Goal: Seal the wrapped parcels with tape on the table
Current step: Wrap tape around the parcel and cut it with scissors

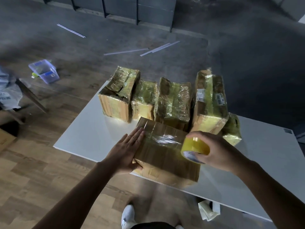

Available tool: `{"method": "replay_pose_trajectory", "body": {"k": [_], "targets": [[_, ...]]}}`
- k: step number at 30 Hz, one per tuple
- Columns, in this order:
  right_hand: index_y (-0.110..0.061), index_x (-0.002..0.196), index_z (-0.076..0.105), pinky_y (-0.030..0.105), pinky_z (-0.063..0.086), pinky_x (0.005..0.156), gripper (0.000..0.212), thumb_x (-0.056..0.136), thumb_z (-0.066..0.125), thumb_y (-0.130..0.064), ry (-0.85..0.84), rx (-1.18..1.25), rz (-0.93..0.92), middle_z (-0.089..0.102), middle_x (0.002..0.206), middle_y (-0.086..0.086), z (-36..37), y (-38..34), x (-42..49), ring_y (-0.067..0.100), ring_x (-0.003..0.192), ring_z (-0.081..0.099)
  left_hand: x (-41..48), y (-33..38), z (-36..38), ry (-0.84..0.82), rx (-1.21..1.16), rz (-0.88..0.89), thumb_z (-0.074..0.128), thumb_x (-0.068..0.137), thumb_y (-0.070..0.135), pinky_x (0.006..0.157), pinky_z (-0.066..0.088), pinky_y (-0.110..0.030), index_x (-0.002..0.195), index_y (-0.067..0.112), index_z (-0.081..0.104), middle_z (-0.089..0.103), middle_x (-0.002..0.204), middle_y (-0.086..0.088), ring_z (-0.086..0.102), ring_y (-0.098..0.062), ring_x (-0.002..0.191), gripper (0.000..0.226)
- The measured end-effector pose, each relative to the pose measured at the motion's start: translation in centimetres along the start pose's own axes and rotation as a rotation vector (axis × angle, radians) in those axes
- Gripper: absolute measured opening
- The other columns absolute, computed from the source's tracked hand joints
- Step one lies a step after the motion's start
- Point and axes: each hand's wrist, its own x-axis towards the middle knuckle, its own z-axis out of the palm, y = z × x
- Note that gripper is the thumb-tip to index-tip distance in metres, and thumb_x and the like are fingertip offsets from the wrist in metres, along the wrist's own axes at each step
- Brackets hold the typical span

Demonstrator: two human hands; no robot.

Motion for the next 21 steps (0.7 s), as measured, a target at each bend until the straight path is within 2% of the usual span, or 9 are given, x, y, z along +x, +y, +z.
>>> {"method": "replay_pose_trajectory", "body": {"k": [4, 6, 8, 10, 12, 14, 15, 19, 21], "targets": [[-0.042, 0.118, 0.052, 0.030, 0.051, 0.074, 0.042, 0.081, 0.069, -0.034, -0.104, -0.286, 0.056, 0.054, 0.104, -0.009, -1.1, -0.1, 0.3, 0.015, 0.091, 0.056, 0.1, 0.2, 0.0, -0.027, 0.024, -0.002, 0.074, 0.057, 0.071, 0.110, 0.024, -0.053, 0.152, 0.014, -0.004, 0.009, 0.158, -0.011, 0.015, -0.031, 0.145, 0.136], [-0.041, 0.119, 0.050, 0.032, 0.051, 0.075, 0.040, 0.083, 0.065, -0.033, -0.122, -0.350, 0.044, 0.056, 0.105, -0.006, -0.9, -0.4, 0.6, 0.017, 0.089, 0.057, 0.3, 0.6, -0.4, -0.054, 0.085, -0.011, 0.077, 0.050, 0.072, 0.106, 0.026, -0.056, 0.152, 0.009, 0.009, 0.017, 0.156, -0.015, 0.022, -0.032, 0.143, 0.138], [-0.040, 0.118, 0.051, 0.030, 0.049, 0.076, 0.038, 0.083, 0.064, -0.032, -0.129, -0.329, 0.038, 0.057, 0.106, -0.006, -0.7, -0.6, 0.8, 0.017, 0.089, 0.057, 0.8, 1.4, -0.8, -0.092, 0.172, -0.024, 0.081, 0.040, 0.071, 0.102, 0.031, -0.058, 0.146, 0.002, 0.031, 0.034, 0.150, -0.020, 0.034, -0.036, 0.138, 0.136], [-0.038, 0.118, 0.052, 0.029, 0.049, 0.075, 0.037, 0.084, 0.065, -0.034, -0.133, -0.326, 0.037, 0.057, 0.106, -0.006, -0.6, -0.7, 1.1, 0.017, 0.089, 0.057, 1.4, 2.7, -0.9, -0.122, 0.209, -0.048, 0.087, 0.040, 0.061, 0.103, 0.030, -0.063, 0.143, 0.001, 0.039, 0.041, 0.146, -0.025, 0.036, -0.042, 0.136, 0.129], [-0.039, 0.117, 0.052, 0.027, 0.047, 0.073, 0.037, 0.084, 0.066, -0.038, -0.133, -0.344, 0.039, 0.056, 0.104, -0.007, -0.5, -0.9, 1.4, 0.017, 0.088, 0.056, 2.0, 4.4, -1.3, -0.139, 0.231, -0.054, 0.084, 0.051, 0.057, 0.109, 0.022, -0.064, 0.149, 0.001, 0.027, 0.027, 0.151, -0.030, 0.023, -0.048, 0.140, 0.126], [-0.039, 0.117, 0.051, 0.025, 0.041, 0.068, 0.037, 0.084, 0.066, -0.041, -0.127, -0.357, 0.032, 0.055, 0.104, -0.008, -0.3, -1.0, 1.5, 0.014, 0.084, 0.053, 2.5, 5.6, -1.1, -0.165, 0.260, -0.046, 0.073, 0.068, 0.061, 0.115, 0.005, -0.060, 0.152, 0.000, 0.006, 0.002, 0.157, -0.028, 0.001, -0.046, 0.145, 0.124], [-0.039, 0.118, 0.052, 0.023, 0.039, 0.067, 0.037, 0.084, 0.066, -0.041, -0.124, -0.361, 0.027, 0.055, 0.104, -0.008, -0.3, -1.1, 1.5, 0.013, 0.082, 0.050, 2.7, 6.0, -1.1, -0.161, 0.270, -0.042, 0.069, 0.071, 0.064, 0.117, 0.000, -0.058, 0.151, -0.002, 0.000, -0.005, 0.157, -0.027, -0.004, -0.044, 0.145, 0.125], [-0.036, 0.120, 0.053, 0.021, 0.035, 0.065, 0.038, 0.084, 0.067, -0.037, -0.117, -0.361, 0.017, 0.057, 0.107, -0.007, -0.5, -1.1, 1.3, 0.011, 0.080, 0.047, 3.0, 6.9, -1.5, -0.154, 0.258, -0.054, 0.066, 0.072, 0.068, 0.118, -0.005, -0.052, 0.148, -0.007, -0.008, -0.015, 0.155, -0.028, -0.011, -0.043, 0.145, 0.130], [-0.035, 0.120, 0.053, 0.021, 0.035, 0.066, 0.038, 0.085, 0.066, -0.037, -0.116, -0.356, 0.013, 0.058, 0.108, -0.006, -0.6, -1.2, 1.4, 0.011, 0.081, 0.047, 3.0, 7.1, -1.8, -0.157, 0.226, -0.035, 0.066, 0.071, 0.069, 0.119, -0.002, -0.053, 0.148, -0.005, -0.011, -0.018, 0.155, -0.027, -0.014, -0.041, 0.145, 0.132]]}}
